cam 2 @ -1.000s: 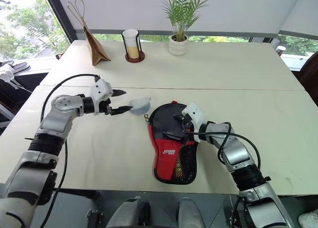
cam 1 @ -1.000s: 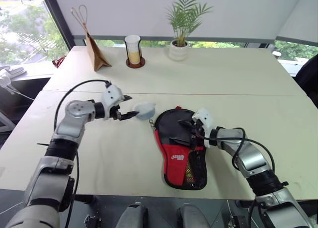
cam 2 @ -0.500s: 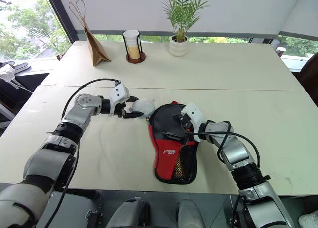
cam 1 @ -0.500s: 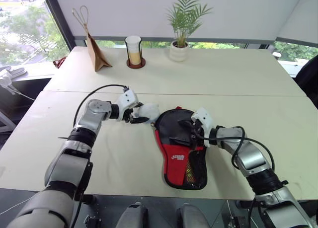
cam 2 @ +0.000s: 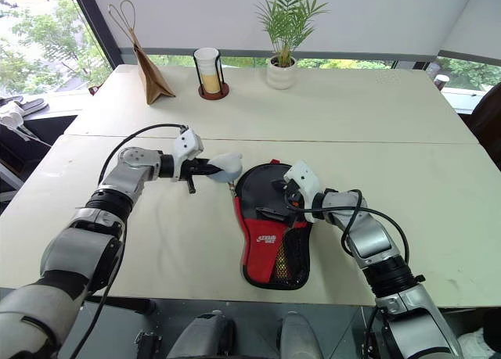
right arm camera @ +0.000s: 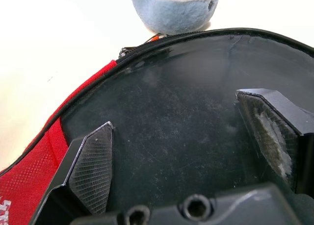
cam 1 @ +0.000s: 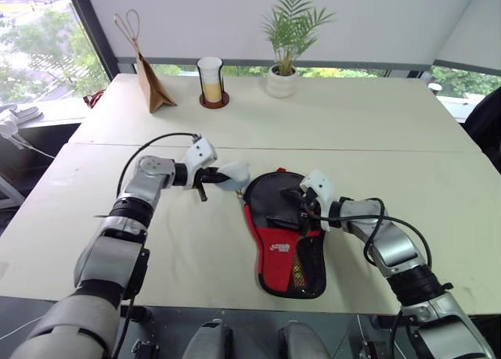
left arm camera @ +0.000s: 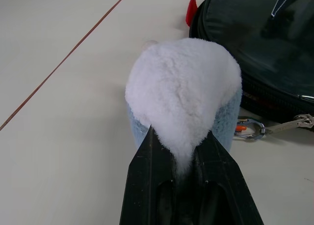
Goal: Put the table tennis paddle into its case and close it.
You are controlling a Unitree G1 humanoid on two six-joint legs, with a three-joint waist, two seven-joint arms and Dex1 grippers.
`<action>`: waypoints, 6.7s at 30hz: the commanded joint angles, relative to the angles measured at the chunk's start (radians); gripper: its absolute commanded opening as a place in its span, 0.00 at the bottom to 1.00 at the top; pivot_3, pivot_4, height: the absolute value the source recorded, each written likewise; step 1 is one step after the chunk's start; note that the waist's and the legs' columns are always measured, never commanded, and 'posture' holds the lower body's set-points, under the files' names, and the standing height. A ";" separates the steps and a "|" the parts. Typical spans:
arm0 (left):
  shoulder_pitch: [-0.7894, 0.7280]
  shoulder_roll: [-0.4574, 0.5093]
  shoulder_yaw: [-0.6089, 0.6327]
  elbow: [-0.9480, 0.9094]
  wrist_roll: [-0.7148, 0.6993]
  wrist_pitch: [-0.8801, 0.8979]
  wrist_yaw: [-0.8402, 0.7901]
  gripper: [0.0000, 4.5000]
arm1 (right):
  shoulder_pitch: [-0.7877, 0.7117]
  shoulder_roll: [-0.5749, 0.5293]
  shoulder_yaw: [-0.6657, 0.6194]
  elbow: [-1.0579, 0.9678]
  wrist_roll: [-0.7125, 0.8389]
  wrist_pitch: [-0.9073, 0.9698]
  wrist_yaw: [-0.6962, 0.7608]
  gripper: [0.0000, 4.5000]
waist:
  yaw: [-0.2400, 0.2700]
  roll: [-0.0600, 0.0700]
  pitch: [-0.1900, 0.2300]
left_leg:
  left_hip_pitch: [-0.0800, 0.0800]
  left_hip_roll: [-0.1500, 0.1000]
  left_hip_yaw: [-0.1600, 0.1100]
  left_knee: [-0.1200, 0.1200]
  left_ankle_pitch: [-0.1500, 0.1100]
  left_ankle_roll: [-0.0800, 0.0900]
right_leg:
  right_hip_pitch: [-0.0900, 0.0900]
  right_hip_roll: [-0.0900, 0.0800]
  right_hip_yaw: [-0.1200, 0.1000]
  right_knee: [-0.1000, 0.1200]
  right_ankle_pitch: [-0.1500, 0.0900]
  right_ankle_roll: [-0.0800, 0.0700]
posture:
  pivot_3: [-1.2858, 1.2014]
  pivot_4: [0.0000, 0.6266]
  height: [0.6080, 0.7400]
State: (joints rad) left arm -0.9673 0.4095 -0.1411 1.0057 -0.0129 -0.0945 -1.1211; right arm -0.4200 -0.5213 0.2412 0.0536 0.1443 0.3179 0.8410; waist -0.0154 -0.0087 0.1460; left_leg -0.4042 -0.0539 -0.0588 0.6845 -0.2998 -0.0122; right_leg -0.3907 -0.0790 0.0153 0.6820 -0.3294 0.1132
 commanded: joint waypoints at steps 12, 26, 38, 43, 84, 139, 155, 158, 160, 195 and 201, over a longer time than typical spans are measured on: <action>-0.214 -0.093 0.023 0.223 0.072 -0.089 0.306 0.01 | 0.069 -0.011 0.090 -0.003 -0.048 0.174 0.027 1.00 | 0.001 -0.004 -0.003 | 0.000 0.000 0.000 0.000 0.000 0.000 | 0.000 0.000 0.000 0.000 0.000 0.000 | 0.52 0.24 1.00; -0.334 -0.266 0.033 0.321 0.156 -0.125 0.577 0.01 | 0.031 0.088 0.081 -0.041 -0.002 0.495 -0.065 1.00 | -0.003 -0.011 -0.008 | 0.003 0.000 0.000 -0.001 0.000 0.000 | 0.001 0.000 0.000 0.001 0.000 0.000 | 0.52 0.24 1.00; -0.418 -0.426 0.018 0.346 0.219 -0.133 0.703 0.01 | 0.020 0.113 0.144 -0.109 -0.009 0.610 -0.082 1.00 | 0.000 -0.012 -0.008 | 0.012 0.000 0.000 -0.002 -0.003 0.005 | 0.007 0.000 0.001 0.001 0.000 0.000 | 0.52 0.24 1.00; -0.429 -0.486 0.009 0.354 0.255 -0.138 0.740 0.01 | 0.024 0.117 0.163 -0.126 -0.016 0.625 -0.088 1.00 | 0.000 -0.012 -0.008 | 0.012 0.000 0.000 -0.003 -0.003 0.005 | 0.007 0.000 0.001 0.001 0.000 0.000 | 0.52 0.24 1.00; -0.439 -0.344 0.336 0.302 -0.049 -0.005 0.235 0.99 | -0.003 0.040 0.063 -0.173 0.005 0.606 -0.101 1.00 | 0.003 -0.010 -0.009 | 0.011 -0.002 0.000 -0.006 -0.003 0.004 | 0.004 -0.001 0.002 0.000 0.000 0.000 | 0.52 0.24 1.00; 0.165 -0.318 -0.069 -0.078 0.048 -0.144 0.019 0.99 | -0.729 0.162 -0.147 0.787 -0.111 0.155 -0.360 1.00 | -0.003 -0.007 -0.007 | -0.004 -0.003 0.000 -0.001 0.001 -0.001 | -0.012 -0.003 0.004 0.002 0.000 0.000 | 0.52 0.24 1.00; 0.170 -0.308 -0.075 -0.087 0.049 -0.148 0.040 1.00 | -0.842 0.221 -0.131 1.173 -0.233 -0.101 -0.412 0.82 | -0.009 -0.005 -0.008 | -0.004 -0.003 -0.001 -0.002 0.001 -0.002 | -0.012 -0.004 0.004 0.002 0.000 0.000 | 0.52 0.24 1.00; 0.173 -0.307 -0.076 -0.088 0.050 -0.148 0.043 1.00 | -0.849 0.222 -0.138 1.179 -0.235 -0.110 -0.412 0.47 | -0.009 -0.005 -0.008 | -0.004 -0.003 -0.001 -0.002 0.001 -0.002 | -0.012 -0.004 0.004 0.002 0.000 0.000 | 0.52 0.24 1.00; 0.174 -0.307 -0.076 -0.088 0.051 -0.146 0.046 1.00 | -0.849 0.221 -0.140 1.181 -0.239 -0.112 -0.410 0.26 | -0.009 -0.005 -0.008 | -0.004 -0.003 -0.001 -0.002 0.001 -0.002 | -0.012 -0.004 0.004 0.002 0.000 0.000 | 0.52 0.24 1.00; 0.182 -0.271 -0.170 -0.020 0.134 -0.081 0.136 1.00 | -0.236 -0.174 -0.060 -0.006 -0.401 0.343 -0.202 0.01 | 0.005 -0.004 -0.010 | 0.001 -0.003 -0.002 -0.001 0.001 -0.002 | -0.004 -0.002 0.004 0.001 0.000 0.000 | 0.52 0.24 1.00; 0.165 -0.263 -0.201 0.014 0.158 -0.078 0.175 1.00 | -0.174 -0.229 -0.083 -0.121 -0.381 0.427 -0.159 0.01 | 0.008 -0.004 -0.010 | 0.010 -0.003 -0.002 -0.002 -0.002 0.004 | 0.006 -0.002 0.004 -0.001 0.000 0.000 | 0.52 0.24 1.00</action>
State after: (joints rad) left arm -0.8474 0.1049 -0.2821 0.9073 0.0287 -0.2112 -0.9866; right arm -0.5936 -0.7163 0.2136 -0.0176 -0.2384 0.7195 0.6743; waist -0.0074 -0.0126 0.1361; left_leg -0.3928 -0.0569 -0.0610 0.6827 -0.3027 -0.0069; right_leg -0.3835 -0.0813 0.0193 0.6807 -0.3295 0.1132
